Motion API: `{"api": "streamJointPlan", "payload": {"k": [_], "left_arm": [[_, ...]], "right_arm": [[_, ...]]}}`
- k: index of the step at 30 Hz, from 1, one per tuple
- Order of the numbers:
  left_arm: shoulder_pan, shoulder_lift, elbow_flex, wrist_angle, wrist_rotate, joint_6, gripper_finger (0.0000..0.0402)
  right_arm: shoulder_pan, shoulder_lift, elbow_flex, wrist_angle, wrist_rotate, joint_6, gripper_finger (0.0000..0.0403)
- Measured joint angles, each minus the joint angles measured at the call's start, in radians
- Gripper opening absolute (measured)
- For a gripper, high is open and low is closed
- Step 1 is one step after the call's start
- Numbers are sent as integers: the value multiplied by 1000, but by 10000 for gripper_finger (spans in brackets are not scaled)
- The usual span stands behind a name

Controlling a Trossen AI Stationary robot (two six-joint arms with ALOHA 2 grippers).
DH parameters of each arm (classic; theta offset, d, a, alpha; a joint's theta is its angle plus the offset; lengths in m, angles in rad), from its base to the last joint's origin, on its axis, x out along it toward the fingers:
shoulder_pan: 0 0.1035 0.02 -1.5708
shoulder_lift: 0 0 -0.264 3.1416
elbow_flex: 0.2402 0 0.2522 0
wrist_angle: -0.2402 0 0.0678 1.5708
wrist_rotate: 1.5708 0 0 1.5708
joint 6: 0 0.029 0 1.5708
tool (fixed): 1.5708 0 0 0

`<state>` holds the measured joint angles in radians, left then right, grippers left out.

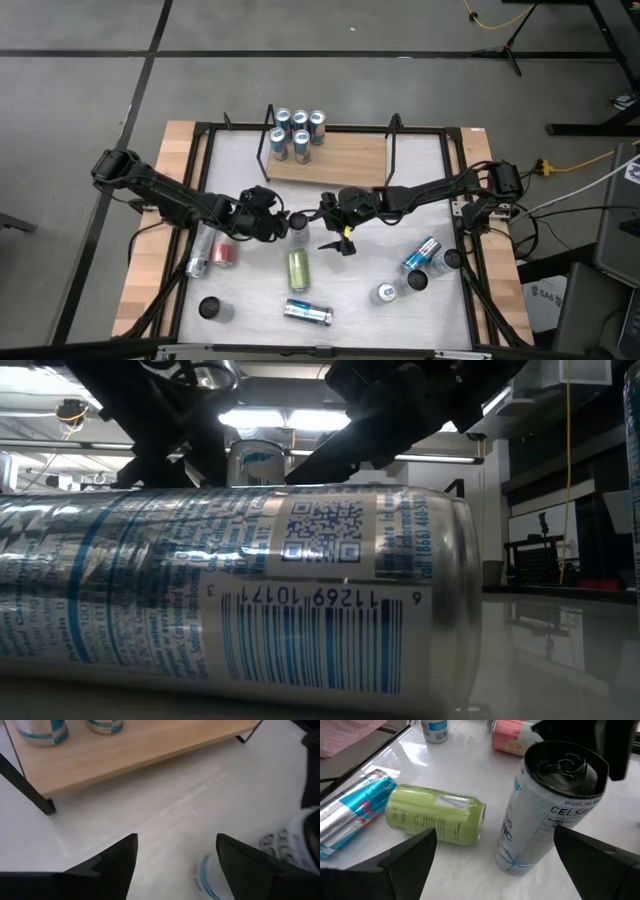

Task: Place canned beverage on shelf
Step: Put the white blue soda can on the shelf

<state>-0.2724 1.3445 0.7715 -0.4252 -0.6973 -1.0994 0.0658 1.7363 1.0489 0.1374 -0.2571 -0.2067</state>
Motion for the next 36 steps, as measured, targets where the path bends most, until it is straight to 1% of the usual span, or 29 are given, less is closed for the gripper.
{"api": "streamJointPlan", "payload": {"k": [2, 5, 9, 15, 18, 20, 22, 28, 30, 36], "left_arm": [[9, 0, 0, -2, 4, 10, 263], [10, -13, 0, -27, 9, 10, 263], [10, -70, 1, -101, 11, 11, 263], [10, -194, 1, -189, 8, 13, 263], [10, -234, 1, -194, 7, 13, 263], [10, -250, 1, -194, 7, 13, 263], [10, -256, 1, -195, 7, 12, 263], [9, -250, 1, -194, 8, 12, 263], [9, -251, 1, -193, 8, 12, 263], [9, -251, 1, -194, 10, 12, 263]], "right_arm": [[-1, -5, 0, -9, 10, -1, 392], [-7, -31, -1, -21, 62, -8, 392], [-16, -79, 0, -34, 123, -8, 392], [-16, -137, 2, -14, 121, -9, 392], [-16, -136, 47, -18, 105, -27, 392], [-14, -124, 99, -8, 95, -73, 392], [-14, -109, 150, -34, 88, -111, 392], [-14, -24, 294, -158, 82, -115, 392], [-14, 8, 320, -203, 80, -115, 392], [-14, 72, 334, -213, 81, -114, 392]]}}
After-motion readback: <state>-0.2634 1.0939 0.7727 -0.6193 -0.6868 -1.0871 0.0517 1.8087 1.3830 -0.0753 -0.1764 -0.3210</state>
